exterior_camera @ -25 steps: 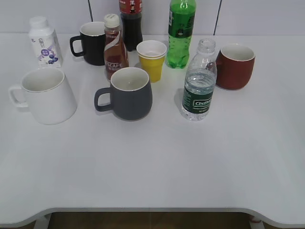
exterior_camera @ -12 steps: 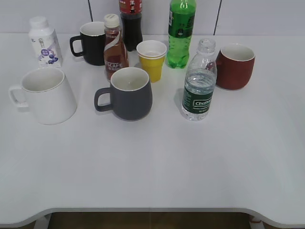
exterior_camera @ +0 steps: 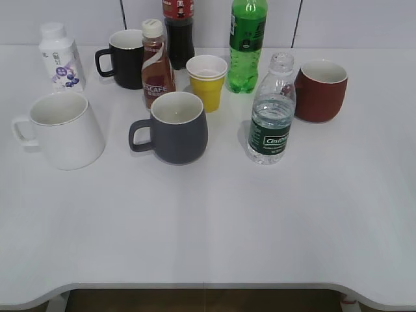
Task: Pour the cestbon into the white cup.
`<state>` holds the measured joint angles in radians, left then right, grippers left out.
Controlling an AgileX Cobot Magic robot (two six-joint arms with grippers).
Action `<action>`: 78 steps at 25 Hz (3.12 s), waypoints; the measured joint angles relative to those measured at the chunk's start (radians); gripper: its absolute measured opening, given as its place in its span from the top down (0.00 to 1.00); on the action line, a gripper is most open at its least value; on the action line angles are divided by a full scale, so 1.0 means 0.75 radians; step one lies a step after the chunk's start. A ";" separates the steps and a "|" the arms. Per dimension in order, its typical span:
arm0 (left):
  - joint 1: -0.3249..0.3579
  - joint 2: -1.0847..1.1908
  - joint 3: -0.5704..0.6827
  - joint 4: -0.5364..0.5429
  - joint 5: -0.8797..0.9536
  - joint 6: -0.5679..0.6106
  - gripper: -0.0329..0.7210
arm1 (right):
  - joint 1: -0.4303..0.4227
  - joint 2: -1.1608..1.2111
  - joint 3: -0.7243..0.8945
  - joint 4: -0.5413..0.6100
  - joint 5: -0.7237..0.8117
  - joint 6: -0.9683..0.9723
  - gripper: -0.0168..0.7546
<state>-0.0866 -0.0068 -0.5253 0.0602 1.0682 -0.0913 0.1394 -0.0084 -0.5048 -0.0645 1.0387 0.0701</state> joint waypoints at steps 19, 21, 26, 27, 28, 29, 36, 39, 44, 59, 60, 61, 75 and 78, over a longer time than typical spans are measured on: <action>0.000 0.000 -0.008 -0.025 -0.017 0.000 0.64 | 0.000 0.000 0.000 0.000 0.000 0.000 0.26; 0.000 0.013 -0.022 -0.056 -0.096 0.000 0.64 | 0.000 0.000 0.000 0.000 0.000 0.000 0.26; 0.000 0.125 -0.004 -0.055 -0.678 0.000 0.64 | 0.000 0.000 0.000 0.000 0.000 0.000 0.26; 0.000 0.158 0.010 -0.039 -0.823 0.000 0.64 | 0.000 0.000 0.000 0.000 0.000 0.000 0.26; 0.000 0.205 0.031 -0.007 -0.938 0.000 0.64 | 0.000 0.000 0.000 0.000 0.000 0.000 0.26; 0.000 0.261 0.057 0.024 -1.068 0.000 0.64 | 0.000 0.000 0.000 0.000 0.000 0.000 0.26; 0.007 0.812 0.237 0.176 -1.731 0.000 0.64 | 0.000 0.000 0.000 0.000 0.000 0.000 0.26; 0.027 1.072 0.284 0.176 -1.880 0.000 0.64 | 0.000 0.000 0.000 0.000 0.000 0.000 0.26; 0.042 1.508 0.393 0.176 -2.228 0.002 0.64 | 0.000 0.000 0.000 0.002 0.000 0.000 0.26; 0.046 2.207 0.426 0.070 -2.990 0.156 0.52 | 0.000 0.000 0.000 0.002 0.000 0.000 0.26; 0.046 2.220 0.426 0.069 -2.993 0.156 0.52 | 0.000 0.000 0.000 0.002 0.000 0.000 0.26; 0.046 2.235 0.424 0.066 -2.998 0.156 0.52 | 0.000 0.000 0.000 0.002 0.000 0.000 0.26; 0.046 2.454 0.216 0.070 -2.997 0.156 0.67 | 0.000 0.000 0.000 0.002 0.000 0.000 0.26; 0.047 2.460 0.208 0.072 -2.989 0.165 0.88 | 0.000 0.000 0.000 0.002 0.000 0.000 0.26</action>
<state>-0.0511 1.8385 -0.3692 0.1145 -1.1736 0.0327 0.1394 -0.0084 -0.5048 -0.0633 1.0387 0.0701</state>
